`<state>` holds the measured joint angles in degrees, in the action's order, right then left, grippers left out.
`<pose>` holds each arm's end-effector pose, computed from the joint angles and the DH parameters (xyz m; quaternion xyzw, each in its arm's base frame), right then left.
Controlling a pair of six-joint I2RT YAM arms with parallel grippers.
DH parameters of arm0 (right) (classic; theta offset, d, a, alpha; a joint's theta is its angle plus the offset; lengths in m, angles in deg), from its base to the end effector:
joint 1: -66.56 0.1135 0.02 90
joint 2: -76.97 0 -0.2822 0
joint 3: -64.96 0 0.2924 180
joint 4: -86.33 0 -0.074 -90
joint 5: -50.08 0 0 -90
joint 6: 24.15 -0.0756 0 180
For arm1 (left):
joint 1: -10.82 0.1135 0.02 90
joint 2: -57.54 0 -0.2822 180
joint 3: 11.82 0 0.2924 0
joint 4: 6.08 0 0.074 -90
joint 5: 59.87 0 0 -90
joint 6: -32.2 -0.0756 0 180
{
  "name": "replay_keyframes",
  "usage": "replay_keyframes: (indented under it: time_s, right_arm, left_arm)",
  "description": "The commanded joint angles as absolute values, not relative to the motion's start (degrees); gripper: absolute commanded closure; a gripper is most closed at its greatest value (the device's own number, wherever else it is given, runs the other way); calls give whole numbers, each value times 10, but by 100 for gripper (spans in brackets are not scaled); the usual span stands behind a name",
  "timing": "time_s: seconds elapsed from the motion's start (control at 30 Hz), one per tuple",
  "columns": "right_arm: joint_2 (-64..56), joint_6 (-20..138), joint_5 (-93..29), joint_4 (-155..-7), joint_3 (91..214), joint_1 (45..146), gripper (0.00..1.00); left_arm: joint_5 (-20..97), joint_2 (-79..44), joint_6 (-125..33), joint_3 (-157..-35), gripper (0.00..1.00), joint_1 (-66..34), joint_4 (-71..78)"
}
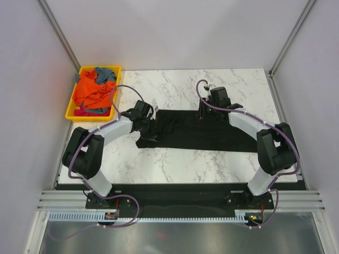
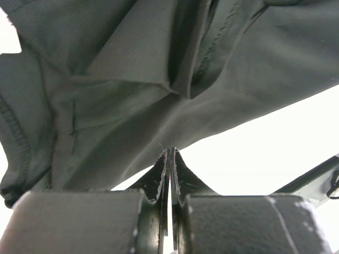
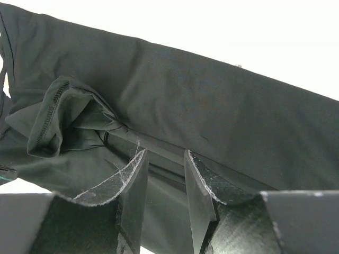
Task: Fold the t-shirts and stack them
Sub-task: Fold the tshirt
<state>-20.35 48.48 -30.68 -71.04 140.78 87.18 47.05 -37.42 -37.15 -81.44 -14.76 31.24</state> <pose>0.4026 0.1644 0.1828 -0.0574 0.9167 0.1966 0.3431 0.3295 -0.1821 0.1395 0.0761 0.9587 -0.2232 0.1589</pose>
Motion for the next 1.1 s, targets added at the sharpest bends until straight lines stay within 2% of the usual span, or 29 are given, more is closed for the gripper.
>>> replay_keyframes:
  time_s: [0.0,0.07,0.17,0.2,0.3,0.33,0.67,1.07]
  right_arm:
    - [-186,478,-294,-728,1408,873,58]
    - [-192,472,-290,-730,1409,874,58]
    - [-210,462,-273,-744,1417,880,58]
    - [-216,460,-271,-762,1421,884,58]
    - [-253,453,-254,-789,1446,894,57]
    - [-265,440,-252,-789,1457,896,57]
    - [-371,429,-199,-850,1530,915,53]
    - [-414,442,-150,-866,1563,933,50]
  left_arm:
    - [450,-342,-358,-808,97,-150,311]
    - [444,-339,-357,-803,96,-152,316]
    - [399,-333,-338,-811,81,-150,327]
    - [378,-332,-327,-818,73,-150,332]
    - [379,-340,-302,-854,61,-148,332]
    - [383,-344,-296,-864,60,-147,332]
    - [437,-411,-265,-890,56,-148,283]
    - [435,-468,-263,-905,55,-149,262]
